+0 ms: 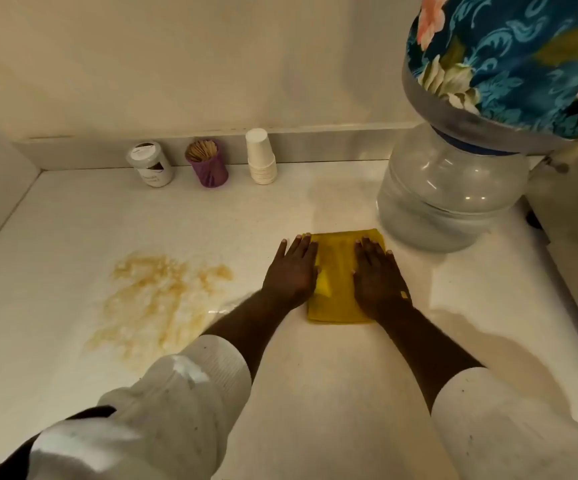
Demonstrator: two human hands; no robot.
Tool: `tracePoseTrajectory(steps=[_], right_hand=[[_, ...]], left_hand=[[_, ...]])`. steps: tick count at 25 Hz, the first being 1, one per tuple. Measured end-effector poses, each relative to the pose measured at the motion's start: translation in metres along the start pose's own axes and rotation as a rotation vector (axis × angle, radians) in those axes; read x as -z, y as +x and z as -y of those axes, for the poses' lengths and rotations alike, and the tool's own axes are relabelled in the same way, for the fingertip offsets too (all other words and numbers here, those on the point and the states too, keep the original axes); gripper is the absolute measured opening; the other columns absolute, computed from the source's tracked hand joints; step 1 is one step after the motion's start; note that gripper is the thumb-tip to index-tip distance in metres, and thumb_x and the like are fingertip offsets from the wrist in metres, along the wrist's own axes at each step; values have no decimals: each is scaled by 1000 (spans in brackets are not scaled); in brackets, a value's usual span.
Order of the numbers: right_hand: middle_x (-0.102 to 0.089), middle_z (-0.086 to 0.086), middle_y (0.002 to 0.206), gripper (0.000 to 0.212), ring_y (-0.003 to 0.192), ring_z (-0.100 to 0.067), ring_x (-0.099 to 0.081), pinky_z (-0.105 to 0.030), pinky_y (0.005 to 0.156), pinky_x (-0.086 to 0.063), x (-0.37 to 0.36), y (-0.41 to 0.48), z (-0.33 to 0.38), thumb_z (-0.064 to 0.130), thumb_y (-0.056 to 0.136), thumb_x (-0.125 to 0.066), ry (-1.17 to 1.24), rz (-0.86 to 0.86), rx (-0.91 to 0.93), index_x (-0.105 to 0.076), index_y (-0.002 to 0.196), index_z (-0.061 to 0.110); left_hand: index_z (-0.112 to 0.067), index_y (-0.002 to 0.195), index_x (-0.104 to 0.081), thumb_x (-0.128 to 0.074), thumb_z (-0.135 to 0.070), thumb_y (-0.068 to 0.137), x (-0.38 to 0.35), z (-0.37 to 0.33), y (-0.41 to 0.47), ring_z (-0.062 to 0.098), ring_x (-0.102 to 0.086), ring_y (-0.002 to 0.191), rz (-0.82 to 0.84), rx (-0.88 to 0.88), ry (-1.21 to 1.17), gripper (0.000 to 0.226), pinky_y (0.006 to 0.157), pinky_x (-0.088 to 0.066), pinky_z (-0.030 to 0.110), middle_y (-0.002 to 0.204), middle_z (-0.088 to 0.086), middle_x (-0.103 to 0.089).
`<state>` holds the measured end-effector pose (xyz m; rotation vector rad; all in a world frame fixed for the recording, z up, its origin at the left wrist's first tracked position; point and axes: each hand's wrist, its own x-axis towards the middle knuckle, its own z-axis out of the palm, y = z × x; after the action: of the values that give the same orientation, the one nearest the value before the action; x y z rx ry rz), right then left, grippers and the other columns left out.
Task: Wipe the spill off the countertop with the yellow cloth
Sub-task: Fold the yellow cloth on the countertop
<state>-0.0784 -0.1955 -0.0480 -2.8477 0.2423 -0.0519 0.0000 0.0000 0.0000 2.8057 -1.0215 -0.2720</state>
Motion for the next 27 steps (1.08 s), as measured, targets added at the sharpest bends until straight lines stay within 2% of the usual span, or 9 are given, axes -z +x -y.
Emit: tracePoseTrajectory(steps=[3, 5, 8, 11, 13, 15, 20, 23, 27], right_hand=[[-8, -10, 170, 69, 156, -30, -8, -42, 124, -1, -2, 21, -9, 28, 106, -42, -32, 62, -9, -4, 161, 12], [-6, -10, 170, 70, 156, -29, -5, -43, 124, 0, 0, 29, -9, 29, 106, -40, -38, 135, -15, 0, 161, 12], [-18, -14, 168, 72, 154, -34, -16, -48, 125, -8, 5, 29, -7, 29, 104, -48, -3, 159, -11, -9, 161, 10], [-42, -18, 155, 67, 143, -38, -37, -50, 119, -26, 12, 29, 0, 25, 99, -59, 7, 102, -40, -29, 157, 9], [-55, -15, 141, 50, 129, -34, -50, -46, 111, -35, 19, 30, 2, 21, 98, -59, -40, 62, -43, -48, 146, 11], [-61, -12, 127, 32, 117, -32, -55, -44, 105, -38, 26, 27, 6, 17, 95, -61, -58, 12, -32, -62, 127, 12], [-68, -15, 122, 33, 123, -36, -57, -56, 117, -26, 36, 12, 37, 1, 86, -63, -10, -155, 25, -67, 118, 7], [-71, -16, 106, 28, 108, -39, -63, -58, 112, -34, 48, 8, 59, 3, 84, -54, 9, -280, 70, -68, 108, 6], [-71, -16, 99, 33, 98, -39, -65, -56, 108, -39, 61, -3, 105, 11, 80, -46, 32, -380, 132, -68, 104, 4]], left_hand=[[-9, 159, -16, -30, -36, 106, -2, -2, 22, 28, -9, 156, 53, 12, 1, 60, 126, -3, 46, 168, 13, -13], [-9, 159, -16, -30, -35, 106, -1, -3, 30, 29, -13, 155, 97, 23, 1, 60, 126, -3, 48, 168, 13, -17], [-8, 156, -28, -38, -32, 103, 3, -4, 32, 33, -36, 145, 40, 30, 35, 59, 124, -14, 51, 157, 15, -39], [-10, 139, -53, -43, -27, 98, 6, -5, 33, 33, -53, 128, -16, 51, 86, 45, 117, -26, 49, 138, 14, -57], [-12, 127, -62, -44, -24, 97, 4, -4, 32, 31, -57, 121, -38, 45, 79, 37, 114, -29, 47, 129, 12, -63], [-12, 123, -64, -47, -23, 95, 6, -2, 27, 31, -59, 117, -58, 37, 60, 34, 113, -29, 47, 124, 11, -65], [-11, 115, -62, -52, -12, 83, 25, 13, 0, 33, -65, 98, -97, 25, 39, 34, 110, -29, 44, 103, 10, -70], [-10, 112, -63, -53, -10, 80, 40, 25, -22, 36, -64, 88, -184, -15, 26, 34, 97, -34, 42, 95, 10, -70], [-11, 113, -64, -56, -7, 80, 64, 55, -53, 35, -66, 87, -235, -55, -24, 33, 91, -41, 41, 96, 9, -71]])
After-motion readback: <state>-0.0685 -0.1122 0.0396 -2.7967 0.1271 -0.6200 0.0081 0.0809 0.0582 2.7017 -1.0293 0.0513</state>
